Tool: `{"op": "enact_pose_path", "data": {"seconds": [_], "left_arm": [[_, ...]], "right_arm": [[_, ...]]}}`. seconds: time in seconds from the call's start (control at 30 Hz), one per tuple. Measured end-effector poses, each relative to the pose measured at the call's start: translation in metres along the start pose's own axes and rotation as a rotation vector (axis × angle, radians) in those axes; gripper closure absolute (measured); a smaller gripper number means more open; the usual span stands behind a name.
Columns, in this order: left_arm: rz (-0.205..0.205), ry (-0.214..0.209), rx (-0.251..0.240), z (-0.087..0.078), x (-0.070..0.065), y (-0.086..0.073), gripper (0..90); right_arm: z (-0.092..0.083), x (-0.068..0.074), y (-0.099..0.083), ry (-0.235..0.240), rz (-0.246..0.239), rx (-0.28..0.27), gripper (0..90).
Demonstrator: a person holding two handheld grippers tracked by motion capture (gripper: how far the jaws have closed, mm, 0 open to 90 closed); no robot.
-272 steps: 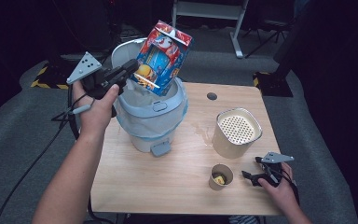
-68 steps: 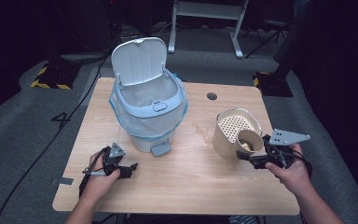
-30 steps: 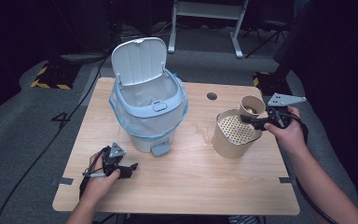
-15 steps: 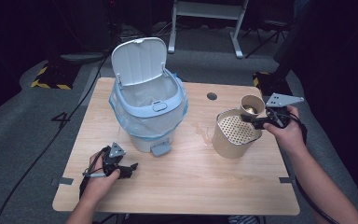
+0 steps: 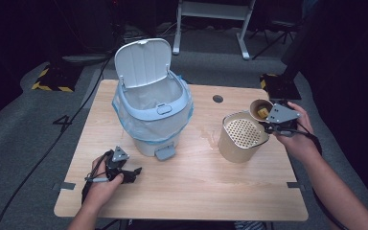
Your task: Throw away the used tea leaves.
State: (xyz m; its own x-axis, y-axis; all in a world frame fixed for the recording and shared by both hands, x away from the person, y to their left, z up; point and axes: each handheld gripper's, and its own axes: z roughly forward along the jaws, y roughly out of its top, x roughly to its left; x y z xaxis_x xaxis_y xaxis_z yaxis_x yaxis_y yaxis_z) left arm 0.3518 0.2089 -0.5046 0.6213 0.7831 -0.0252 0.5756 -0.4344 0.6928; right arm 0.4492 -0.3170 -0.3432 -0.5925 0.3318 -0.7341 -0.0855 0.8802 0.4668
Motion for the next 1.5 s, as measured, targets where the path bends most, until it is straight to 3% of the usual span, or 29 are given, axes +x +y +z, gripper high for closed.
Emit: {"op": "enact_pose_path", "data": {"seconds": [0.2,0.37,0.4,0.43,0.5,0.6,0.8,1.03,1.2,1.5], "left_arm": [[0.003,0.002,0.000,0.000,0.000,0.000,16.4],[0.001,0.001,0.000,0.000,0.000,0.000,16.4],[0.001,0.001,0.000,0.000,0.000,0.000,16.3],[0.001,0.001,0.000,0.000,0.000,0.000,16.4],[0.002,0.001,0.000,0.000,0.000,0.000,16.4],[0.001,0.001,0.000,0.000,0.000,0.000,16.4],[0.001,0.001,0.000,0.000,0.000,0.000,16.4],[0.002,0.001,0.000,0.000,0.000,0.000,16.3],[0.002,0.001,0.000,0.000,0.000,0.000,16.3],[0.003,0.002,0.000,0.000,0.000,0.000,16.3]], "right_arm": [[0.002,0.012,0.007,-0.130,-0.322,0.147,33.1],[0.007,0.025,0.012,-0.206,-0.547,0.237,33.2],[0.007,0.030,0.014,-0.255,-0.636,0.271,33.3],[0.007,0.030,0.014,-0.255,-0.636,0.271,33.3],[0.006,0.034,0.017,-0.327,-0.745,0.297,33.2],[0.005,0.041,0.022,-0.407,-0.861,0.316,33.2],[0.003,0.050,0.030,-0.511,-1.056,0.353,33.5],[-0.004,0.051,0.038,-0.608,-1.144,0.366,33.6],[-0.006,0.047,0.041,-0.625,-1.199,0.388,33.8],[-0.007,0.049,0.045,-0.648,-1.234,0.409,34.8]]}}
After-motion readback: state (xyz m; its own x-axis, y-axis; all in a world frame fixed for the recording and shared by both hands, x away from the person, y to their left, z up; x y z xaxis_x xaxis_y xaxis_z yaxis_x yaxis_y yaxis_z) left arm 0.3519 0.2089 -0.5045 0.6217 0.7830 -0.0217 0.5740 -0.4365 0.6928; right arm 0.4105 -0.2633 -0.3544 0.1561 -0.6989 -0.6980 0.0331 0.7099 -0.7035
